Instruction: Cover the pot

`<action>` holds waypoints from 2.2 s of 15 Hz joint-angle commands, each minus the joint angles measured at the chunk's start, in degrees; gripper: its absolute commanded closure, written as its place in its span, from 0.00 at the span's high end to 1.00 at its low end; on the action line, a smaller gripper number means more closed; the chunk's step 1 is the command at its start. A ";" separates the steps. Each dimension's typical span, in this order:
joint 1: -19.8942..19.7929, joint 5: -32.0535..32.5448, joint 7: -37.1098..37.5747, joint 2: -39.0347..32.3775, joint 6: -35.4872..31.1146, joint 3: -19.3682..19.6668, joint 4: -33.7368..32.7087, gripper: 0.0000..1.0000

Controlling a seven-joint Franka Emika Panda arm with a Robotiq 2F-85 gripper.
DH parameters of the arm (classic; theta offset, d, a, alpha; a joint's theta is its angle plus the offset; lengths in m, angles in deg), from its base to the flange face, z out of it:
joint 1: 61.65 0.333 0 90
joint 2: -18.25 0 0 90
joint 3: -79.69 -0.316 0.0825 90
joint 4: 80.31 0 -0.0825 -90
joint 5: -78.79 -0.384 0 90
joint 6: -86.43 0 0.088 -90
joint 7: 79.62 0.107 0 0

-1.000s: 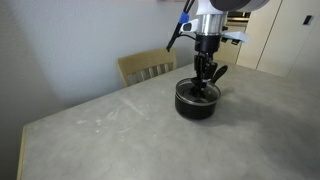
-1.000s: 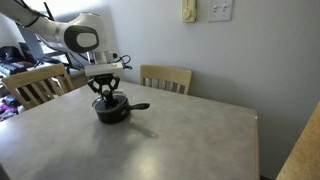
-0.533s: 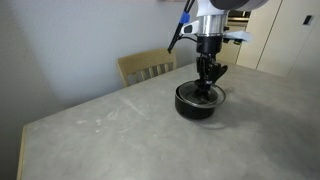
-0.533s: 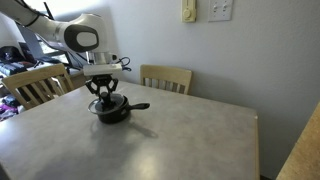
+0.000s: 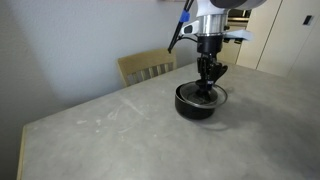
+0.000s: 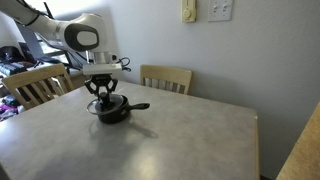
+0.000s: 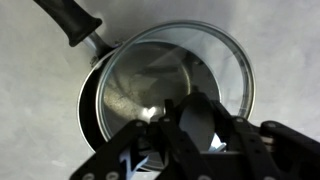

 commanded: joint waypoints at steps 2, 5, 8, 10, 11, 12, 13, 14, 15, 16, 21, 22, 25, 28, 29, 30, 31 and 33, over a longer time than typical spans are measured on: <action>-0.14 1.03 0.16 -0.51 1.78 -0.11 -1.82 0.14; -0.11 1.08 0.23 -0.51 1.88 -0.08 -1.90 0.14; -0.13 1.03 0.17 -0.52 1.92 -0.11 -1.95 0.14; -0.12 1.04 0.21 -0.52 1.92 -0.10 -1.96 0.14; -0.12 1.06 0.20 -0.52 1.91 -0.09 -1.97 0.14; -0.11 1.07 0.25 -0.52 1.90 -0.08 -1.96 0.14; -0.11 1.06 0.24 -0.52 1.92 -0.08 -1.98 0.14; -0.12 1.03 0.23 -0.52 1.92 -0.09 -1.97 0.14; -0.12 1.03 0.22 -0.53 1.85 -0.09 -1.96 0.14; -0.13 1.07 0.12 -0.53 1.76 -0.10 -1.96 0.14; -0.14 1.23 -0.15 -0.55 1.57 -0.10 -1.99 0.14; -0.33 0.24 0.17 -0.04 0.22 -0.37 -0.39 0.39; -0.32 0.27 0.17 -0.04 0.22 -0.37 -0.42 0.39; -0.32 0.29 0.17 -0.04 0.22 -0.37 -0.42 0.39; -0.32 0.29 0.17 -0.04 0.22 -0.37 -0.43 0.39; -0.32 0.30 0.17 -0.04 0.22 -0.37 -0.43 0.39; -0.32 0.30 0.17 -0.04 0.22 -0.37 -0.43 0.39; -0.32 0.30 0.17 -0.04 0.22 -0.37 -0.43 0.39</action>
